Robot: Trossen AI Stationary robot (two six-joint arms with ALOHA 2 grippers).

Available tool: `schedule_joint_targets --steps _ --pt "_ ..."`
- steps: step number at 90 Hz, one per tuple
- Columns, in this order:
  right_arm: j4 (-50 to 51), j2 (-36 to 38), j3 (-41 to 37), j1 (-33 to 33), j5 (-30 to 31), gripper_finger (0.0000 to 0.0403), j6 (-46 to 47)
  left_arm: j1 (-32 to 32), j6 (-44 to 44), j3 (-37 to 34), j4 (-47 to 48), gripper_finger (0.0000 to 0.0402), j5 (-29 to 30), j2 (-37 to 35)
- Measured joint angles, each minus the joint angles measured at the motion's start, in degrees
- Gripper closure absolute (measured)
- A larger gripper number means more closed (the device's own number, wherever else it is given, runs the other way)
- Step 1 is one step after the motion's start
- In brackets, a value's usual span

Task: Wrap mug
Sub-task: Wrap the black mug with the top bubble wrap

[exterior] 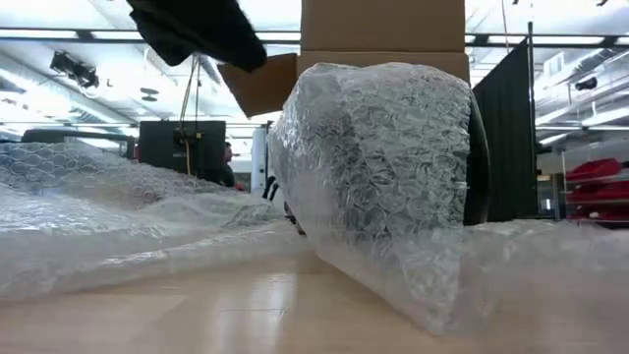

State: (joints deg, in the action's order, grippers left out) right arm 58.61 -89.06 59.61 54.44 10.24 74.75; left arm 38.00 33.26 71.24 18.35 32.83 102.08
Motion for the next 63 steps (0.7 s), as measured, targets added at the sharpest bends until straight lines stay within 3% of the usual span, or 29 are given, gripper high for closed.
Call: schedule_joint_targets --steps 20,45,63 --pt "-5.26 -0.17 -6.56 2.57 -2.83 0.0252 4.18 1.25 -4.94 0.0 -10.27 0.0387 1.36 0.56" --pt "-31.01 0.09 -17.63 -0.22 -0.2 0.0252 1.8 2.27 -16.43 0.05 -35.25 0.0387 -0.43 5.63" --pt "-39.04 -0.21 -17.56 -3.64 8.2 0.0252 -8.18 0.47 -18.02 5.02 -32.7 0.0387 -2.06 11.39"
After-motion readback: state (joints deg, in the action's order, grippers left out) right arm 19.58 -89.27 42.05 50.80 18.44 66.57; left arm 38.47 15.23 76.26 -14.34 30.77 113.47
